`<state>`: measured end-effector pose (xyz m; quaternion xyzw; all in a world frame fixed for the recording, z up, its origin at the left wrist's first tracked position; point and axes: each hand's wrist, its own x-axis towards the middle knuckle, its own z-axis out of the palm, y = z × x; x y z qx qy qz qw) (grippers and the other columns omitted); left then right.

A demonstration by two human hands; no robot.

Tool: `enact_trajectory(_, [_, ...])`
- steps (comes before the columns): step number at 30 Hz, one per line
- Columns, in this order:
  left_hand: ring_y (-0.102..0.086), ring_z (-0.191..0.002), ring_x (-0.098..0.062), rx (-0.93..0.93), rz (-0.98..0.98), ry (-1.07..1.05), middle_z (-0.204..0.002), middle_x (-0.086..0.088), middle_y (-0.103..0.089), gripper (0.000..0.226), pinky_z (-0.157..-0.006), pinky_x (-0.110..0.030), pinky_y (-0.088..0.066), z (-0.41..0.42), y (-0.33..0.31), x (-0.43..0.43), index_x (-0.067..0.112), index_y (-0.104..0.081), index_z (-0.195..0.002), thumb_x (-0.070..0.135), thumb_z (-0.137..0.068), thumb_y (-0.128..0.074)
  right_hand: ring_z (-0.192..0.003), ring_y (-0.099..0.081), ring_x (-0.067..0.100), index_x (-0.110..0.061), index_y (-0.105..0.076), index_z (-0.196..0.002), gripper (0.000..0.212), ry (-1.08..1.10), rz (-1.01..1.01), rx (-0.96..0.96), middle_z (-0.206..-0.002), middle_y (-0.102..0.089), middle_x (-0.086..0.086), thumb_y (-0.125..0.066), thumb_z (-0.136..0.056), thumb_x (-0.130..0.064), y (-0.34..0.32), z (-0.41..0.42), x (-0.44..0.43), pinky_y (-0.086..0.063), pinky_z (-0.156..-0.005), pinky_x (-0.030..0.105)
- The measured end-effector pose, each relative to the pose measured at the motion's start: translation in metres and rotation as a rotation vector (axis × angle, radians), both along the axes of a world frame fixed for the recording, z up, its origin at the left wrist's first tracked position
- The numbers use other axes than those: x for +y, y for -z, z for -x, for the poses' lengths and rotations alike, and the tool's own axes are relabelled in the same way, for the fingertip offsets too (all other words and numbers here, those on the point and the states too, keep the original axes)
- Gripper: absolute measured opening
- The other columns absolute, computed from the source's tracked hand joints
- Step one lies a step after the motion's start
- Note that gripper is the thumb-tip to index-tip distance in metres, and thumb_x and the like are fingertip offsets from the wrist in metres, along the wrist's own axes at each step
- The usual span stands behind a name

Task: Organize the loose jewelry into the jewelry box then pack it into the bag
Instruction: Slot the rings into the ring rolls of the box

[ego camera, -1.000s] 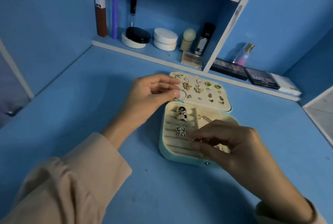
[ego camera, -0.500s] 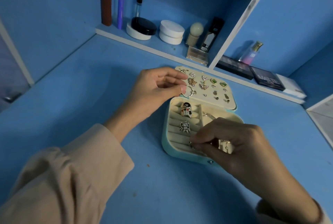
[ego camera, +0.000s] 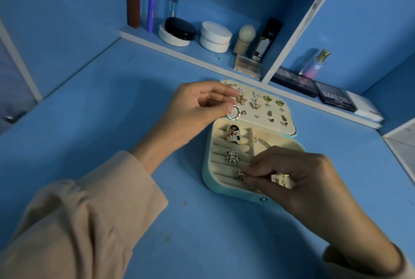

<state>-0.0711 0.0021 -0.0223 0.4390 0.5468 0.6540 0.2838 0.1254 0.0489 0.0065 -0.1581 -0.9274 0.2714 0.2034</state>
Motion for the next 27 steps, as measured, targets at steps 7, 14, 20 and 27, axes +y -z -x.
enact_trajectory(7, [-0.067, -0.083, -0.008, 0.012, -0.004, 0.005, -0.089, -0.003, -0.073, 0.022, -0.08, -0.019, -0.053, -0.001, -0.001, -0.001, 0.016, -0.071, -0.094, -0.002, -0.081, -0.068, -0.064, -0.058, -0.002, -0.017, -0.074, -0.07, 0.002, -0.075, -0.119, -0.106, -0.073, -0.065, -0.015, -0.073, -0.072, -0.016, -0.005, 0.005, 0.005, -0.038, -0.065, 0.003])
enact_trajectory(14, [-0.067, -0.083, -0.008, 0.018, -0.005, 0.002, -0.087, -0.001, -0.073, 0.022, -0.081, -0.019, -0.053, 0.0, -0.001, -0.002, 0.016, -0.071, -0.093, -0.002, -0.081, -0.068, -0.066, -0.057, -0.001, -0.019, -0.074, -0.072, 0.006, -0.175, -0.102, -0.24, -0.074, -0.065, -0.012, -0.069, -0.074, -0.022, -0.014, 0.012, 0.012, -0.045, -0.062, 0.014])
enact_trajectory(20, [-0.066, -0.08, -0.004, 0.015, -0.009, -0.002, -0.085, 0.002, -0.072, 0.022, -0.076, -0.015, -0.05, 0.001, -0.003, -0.002, 0.015, -0.071, -0.093, -0.002, -0.08, -0.068, -0.07, -0.056, 0.0, -0.022, -0.075, -0.08, 0.011, -0.178, -0.165, -0.294, -0.077, -0.065, -0.012, -0.065, -0.08, -0.026, -0.015, 0.008, 0.008, -0.043, -0.064, 0.012])
enact_trajectory(27, [-0.067, -0.082, -0.005, 0.023, -0.007, -0.008, -0.086, 0.002, -0.073, 0.022, -0.077, -0.016, -0.051, 0.0, -0.002, -0.003, 0.017, -0.071, -0.092, -0.001, -0.08, -0.069, -0.07, -0.057, -0.001, -0.019, -0.075, -0.079, 0.011, -0.174, -0.165, -0.338, -0.073, -0.065, -0.013, -0.065, -0.076, -0.014, -0.015, 0.011, 0.009, -0.043, -0.066, 0.009])
